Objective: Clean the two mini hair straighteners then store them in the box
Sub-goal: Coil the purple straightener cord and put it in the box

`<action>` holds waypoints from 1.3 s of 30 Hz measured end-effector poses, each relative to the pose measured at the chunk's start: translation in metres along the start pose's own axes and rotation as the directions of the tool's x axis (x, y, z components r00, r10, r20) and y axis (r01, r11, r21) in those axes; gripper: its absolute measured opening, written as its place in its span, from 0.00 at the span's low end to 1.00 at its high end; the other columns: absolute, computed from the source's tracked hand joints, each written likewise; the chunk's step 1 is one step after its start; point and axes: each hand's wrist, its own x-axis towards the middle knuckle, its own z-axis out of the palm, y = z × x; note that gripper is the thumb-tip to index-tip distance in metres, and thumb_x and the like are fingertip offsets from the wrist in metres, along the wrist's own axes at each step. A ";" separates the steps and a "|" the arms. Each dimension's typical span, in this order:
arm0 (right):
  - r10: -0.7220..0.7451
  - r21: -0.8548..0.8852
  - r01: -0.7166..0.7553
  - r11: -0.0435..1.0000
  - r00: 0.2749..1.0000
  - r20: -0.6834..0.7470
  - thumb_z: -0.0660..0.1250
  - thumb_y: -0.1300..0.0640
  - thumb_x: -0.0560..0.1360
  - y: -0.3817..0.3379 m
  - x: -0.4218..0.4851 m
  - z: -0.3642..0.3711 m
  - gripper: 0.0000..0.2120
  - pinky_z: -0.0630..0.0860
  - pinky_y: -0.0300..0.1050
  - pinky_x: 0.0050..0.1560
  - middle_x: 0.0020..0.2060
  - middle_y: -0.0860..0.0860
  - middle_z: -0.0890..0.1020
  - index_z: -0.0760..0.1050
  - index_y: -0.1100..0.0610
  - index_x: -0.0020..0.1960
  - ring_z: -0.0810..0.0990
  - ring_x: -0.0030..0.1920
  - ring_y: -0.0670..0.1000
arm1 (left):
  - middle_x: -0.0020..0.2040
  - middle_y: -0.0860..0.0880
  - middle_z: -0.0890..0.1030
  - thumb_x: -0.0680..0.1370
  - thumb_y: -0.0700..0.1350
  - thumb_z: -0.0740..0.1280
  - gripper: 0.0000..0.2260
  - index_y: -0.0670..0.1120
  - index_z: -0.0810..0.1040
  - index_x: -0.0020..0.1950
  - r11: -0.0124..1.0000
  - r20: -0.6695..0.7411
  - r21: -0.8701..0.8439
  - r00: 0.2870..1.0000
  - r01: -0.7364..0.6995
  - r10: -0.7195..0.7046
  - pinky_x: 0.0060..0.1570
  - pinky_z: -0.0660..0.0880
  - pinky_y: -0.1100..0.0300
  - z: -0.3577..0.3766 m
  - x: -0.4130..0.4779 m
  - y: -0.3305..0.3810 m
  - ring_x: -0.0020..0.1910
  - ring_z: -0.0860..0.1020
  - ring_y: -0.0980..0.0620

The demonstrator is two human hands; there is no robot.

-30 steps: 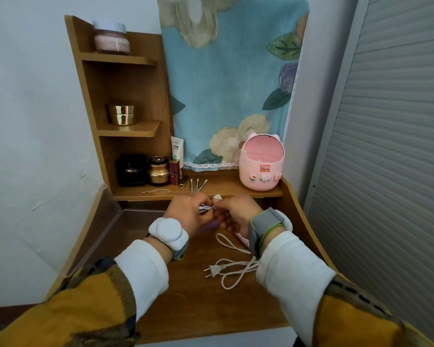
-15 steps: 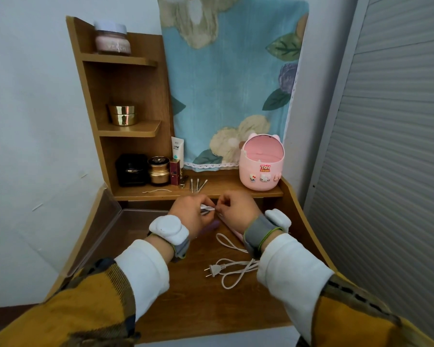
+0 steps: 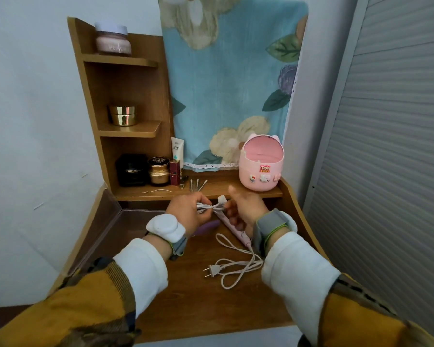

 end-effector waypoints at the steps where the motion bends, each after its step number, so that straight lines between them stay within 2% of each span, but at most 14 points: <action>1: 0.132 0.045 -0.136 0.990 0.988 0.080 0.56 0.45 0.80 -0.001 -0.003 0.001 0.23 0.58 0.32 0.20 0.26 0.52 0.70 0.71 0.59 0.33 0.66 0.19 0.47 | 0.48 0.48 0.83 0.73 0.45 0.70 0.08 0.46 0.81 0.50 0.998 -0.014 0.037 0.999 -0.044 0.045 0.46 0.70 0.65 0.001 0.000 -0.001 0.48 0.80 0.49; 4: 0.317 0.183 -0.373 0.909 0.907 0.276 0.57 0.49 0.80 -0.003 -0.006 0.002 0.21 0.56 0.29 0.17 0.27 0.51 0.68 0.71 0.60 0.34 0.64 0.15 0.45 | 0.49 0.46 0.82 0.74 0.45 0.69 0.09 0.45 0.80 0.52 0.982 -0.018 0.127 0.989 -0.141 0.145 0.47 0.68 0.64 0.002 0.000 -0.002 0.50 0.78 0.49; 7: 0.358 0.317 -0.481 0.817 0.855 0.376 0.58 0.55 0.79 -0.002 -0.008 0.004 0.16 0.54 0.31 0.17 0.25 0.49 0.68 0.70 0.60 0.35 0.62 0.16 0.44 | 0.53 0.46 0.80 0.76 0.45 0.67 0.10 0.44 0.79 0.56 0.965 0.013 0.181 0.982 -0.188 0.189 0.52 0.67 0.62 0.003 0.000 -0.002 0.54 0.76 0.49; 10: 0.336 0.404 -0.506 0.762 0.843 0.421 0.59 0.58 0.79 0.000 -0.010 0.006 0.14 0.55 0.31 0.17 0.21 0.49 0.69 0.70 0.60 0.36 0.62 0.16 0.43 | 0.54 0.46 0.80 0.76 0.45 0.66 0.11 0.44 0.78 0.56 0.961 0.022 0.185 0.979 -0.204 0.203 0.53 0.67 0.61 0.003 0.000 -0.001 0.55 0.75 0.49; 17: 0.299 0.494 -0.496 0.714 0.854 0.425 0.59 0.60 0.78 0.005 -0.008 0.007 0.12 0.59 0.34 0.18 0.24 0.50 0.72 0.74 0.61 0.38 0.66 0.18 0.44 | 0.47 0.47 0.82 0.73 0.44 0.70 0.07 0.45 0.81 0.50 0.986 -0.087 0.082 0.984 -0.148 0.155 0.43 0.64 0.66 0.004 -0.003 -0.004 0.47 0.78 0.49; 23: 0.240 0.471 -0.389 0.792 0.907 0.346 0.62 0.63 0.77 0.004 -0.011 0.010 0.10 0.59 0.32 0.18 0.27 0.51 0.71 0.73 0.60 0.37 0.66 0.18 0.44 | 0.46 0.46 0.82 0.73 0.43 0.70 0.07 0.44 0.81 0.49 0.986 -0.116 0.057 0.980 -0.155 0.161 0.45 0.67 0.64 0.006 -0.005 -0.004 0.47 0.78 0.47; 26: 0.212 0.395 -0.322 0.860 0.931 0.297 0.62 0.64 0.77 0.004 -0.009 0.011 0.10 0.59 0.31 0.18 0.28 0.52 0.71 0.72 0.60 0.37 0.67 0.18 0.44 | 0.48 0.46 0.82 0.74 0.43 0.69 0.08 0.44 0.80 0.51 0.983 -0.092 0.074 0.980 -0.168 0.175 0.47 0.69 0.62 0.005 -0.004 -0.004 0.49 0.78 0.48; 30: 0.081 0.073 -0.093 0.993 0.984 0.159 0.64 0.66 0.76 0.001 -0.009 0.010 0.11 0.61 0.34 0.20 0.28 0.55 0.72 0.71 0.60 0.36 0.69 0.20 0.47 | 0.51 0.47 0.81 0.75 0.44 0.68 0.09 0.44 0.79 0.54 0.971 -0.024 0.115 0.976 -0.211 0.215 0.51 0.70 0.61 0.003 -0.004 -0.003 0.52 0.77 0.49; 33: -0.139 -0.146 0.154 0.977 0.984 0.114 0.66 0.68 0.74 0.000 -0.004 0.006 0.13 0.66 0.37 0.22 0.28 0.55 0.73 0.71 0.57 0.32 0.71 0.20 0.45 | 0.52 0.46 0.80 0.75 0.44 0.68 0.10 0.44 0.79 0.55 0.971 0.001 0.116 0.977 -0.210 0.211 0.52 0.70 0.61 0.001 -0.003 -0.001 0.53 0.77 0.48; 34: -0.238 -0.259 0.262 0.930 0.964 0.120 0.66 0.68 0.74 -0.001 -0.004 0.005 0.12 0.69 0.38 0.27 0.29 0.55 0.74 0.73 0.57 0.34 0.74 0.22 0.43 | 0.52 0.46 0.80 0.75 0.44 0.68 0.11 0.44 0.79 0.56 0.969 0.016 0.127 0.977 -0.211 0.211 0.51 0.69 0.62 0.000 -0.002 -0.001 0.53 0.77 0.48; 35: -0.325 -0.426 0.355 0.832 0.935 0.144 0.66 0.67 0.74 -0.001 -0.004 0.004 0.08 0.71 0.41 0.35 0.33 0.56 0.78 0.76 0.59 0.37 0.77 0.29 0.42 | 0.52 0.46 0.80 0.75 0.44 0.68 0.11 0.44 0.79 0.56 0.967 0.040 0.145 0.978 -0.208 0.205 0.50 0.68 0.63 -0.001 -0.001 0.000 0.52 0.77 0.48; 36: -0.407 -0.592 0.443 0.673 0.891 0.202 0.66 0.65 0.74 -0.004 -0.005 0.002 0.04 0.70 0.42 0.42 0.40 0.58 0.80 0.79 0.61 0.44 0.80 0.39 0.45 | 0.52 0.45 0.80 0.74 0.45 0.68 0.11 0.45 0.79 0.56 0.967 0.067 0.159 0.979 -0.199 0.191 0.50 0.68 0.63 -0.001 -0.001 0.001 0.52 0.77 0.48; 37: -0.464 -0.687 0.518 0.509 0.838 0.287 0.64 0.63 0.75 -0.005 -0.006 0.000 0.07 0.69 0.41 0.46 0.48 0.59 0.80 0.79 0.61 0.51 0.79 0.47 0.48 | 0.52 0.45 0.80 0.74 0.45 0.68 0.12 0.45 0.78 0.56 0.969 0.089 0.163 0.981 -0.184 0.171 0.49 0.69 0.62 -0.001 -0.001 0.002 0.51 0.77 0.48; 39: -0.471 -0.732 0.623 0.274 0.751 0.463 0.61 0.60 0.77 -0.007 -0.008 -0.002 0.13 0.70 0.37 0.48 0.55 0.59 0.77 0.76 0.61 0.60 0.77 0.50 0.46 | 0.50 0.46 0.82 0.73 0.46 0.70 0.12 0.45 0.79 0.54 0.987 0.099 0.115 0.990 -0.113 0.102 0.46 0.72 0.61 -0.001 -0.003 0.001 0.49 0.79 0.48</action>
